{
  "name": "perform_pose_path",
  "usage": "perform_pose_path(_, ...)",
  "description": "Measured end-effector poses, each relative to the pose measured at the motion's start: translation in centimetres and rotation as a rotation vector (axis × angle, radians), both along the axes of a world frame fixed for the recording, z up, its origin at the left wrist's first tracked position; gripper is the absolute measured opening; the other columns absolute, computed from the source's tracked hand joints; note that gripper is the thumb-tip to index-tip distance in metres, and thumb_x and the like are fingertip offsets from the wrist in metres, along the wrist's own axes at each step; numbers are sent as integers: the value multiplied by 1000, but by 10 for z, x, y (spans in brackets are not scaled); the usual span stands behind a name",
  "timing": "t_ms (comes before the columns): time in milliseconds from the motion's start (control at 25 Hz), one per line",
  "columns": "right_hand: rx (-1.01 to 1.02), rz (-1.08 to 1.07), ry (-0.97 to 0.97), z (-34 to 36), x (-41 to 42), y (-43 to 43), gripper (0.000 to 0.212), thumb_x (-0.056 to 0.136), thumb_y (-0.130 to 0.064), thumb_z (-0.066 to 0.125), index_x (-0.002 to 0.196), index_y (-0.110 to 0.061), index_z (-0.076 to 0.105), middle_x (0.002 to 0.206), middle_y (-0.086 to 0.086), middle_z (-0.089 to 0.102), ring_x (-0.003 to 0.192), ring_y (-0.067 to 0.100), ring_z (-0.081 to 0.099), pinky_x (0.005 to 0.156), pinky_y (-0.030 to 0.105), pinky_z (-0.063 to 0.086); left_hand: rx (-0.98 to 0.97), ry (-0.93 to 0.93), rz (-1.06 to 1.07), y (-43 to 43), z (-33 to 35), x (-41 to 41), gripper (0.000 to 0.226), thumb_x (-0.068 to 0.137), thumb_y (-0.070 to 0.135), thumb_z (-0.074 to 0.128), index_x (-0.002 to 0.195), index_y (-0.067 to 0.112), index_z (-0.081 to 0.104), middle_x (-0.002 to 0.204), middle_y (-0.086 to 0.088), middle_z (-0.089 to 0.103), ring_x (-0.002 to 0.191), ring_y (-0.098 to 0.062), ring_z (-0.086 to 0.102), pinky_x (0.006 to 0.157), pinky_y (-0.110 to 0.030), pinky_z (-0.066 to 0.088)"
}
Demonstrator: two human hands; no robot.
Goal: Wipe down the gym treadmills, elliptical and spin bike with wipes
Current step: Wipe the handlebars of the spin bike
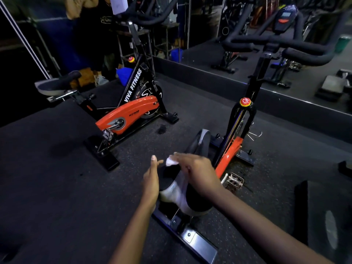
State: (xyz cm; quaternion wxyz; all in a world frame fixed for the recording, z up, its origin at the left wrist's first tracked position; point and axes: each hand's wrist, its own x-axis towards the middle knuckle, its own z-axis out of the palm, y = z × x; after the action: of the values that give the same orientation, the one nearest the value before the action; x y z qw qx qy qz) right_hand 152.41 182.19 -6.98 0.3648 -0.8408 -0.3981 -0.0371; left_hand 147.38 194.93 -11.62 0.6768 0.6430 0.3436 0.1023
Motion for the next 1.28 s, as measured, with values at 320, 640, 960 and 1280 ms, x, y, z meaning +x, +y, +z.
perform_pose_path(320,-357,330,-218,-32,21,2,49,82,-25,36,121,-11,61,129,7,57,117,17,56,100,20,35,-59,-44,95,-3,-7,4,57,90,62,29,84,25,72,91,-2,73,97,-20,66,92,-35,48)
perform_pose_path(640,-486,274,-391,-23,116,-29,45,84,-12,35,120,-8,62,125,8,60,114,20,59,98,21,36,534,243,-541,18,19,26,52,93,59,32,130,30,56,133,-2,57,126,-25,48,103,-31,35)
perform_pose_path(960,-464,562,-451,-31,104,-14,40,93,-16,36,126,-6,55,127,10,58,117,23,56,96,30,46,890,367,-661,8,21,31,64,90,66,13,133,32,46,134,-6,55,122,-30,50,97,-36,36)
perform_pose_path(1280,-622,536,-409,-10,174,-17,47,93,-24,25,119,-5,58,115,12,61,106,27,59,88,33,45,870,359,-648,8,18,33,77,78,72,7,130,34,49,130,-2,58,119,-27,52,94,-36,38)
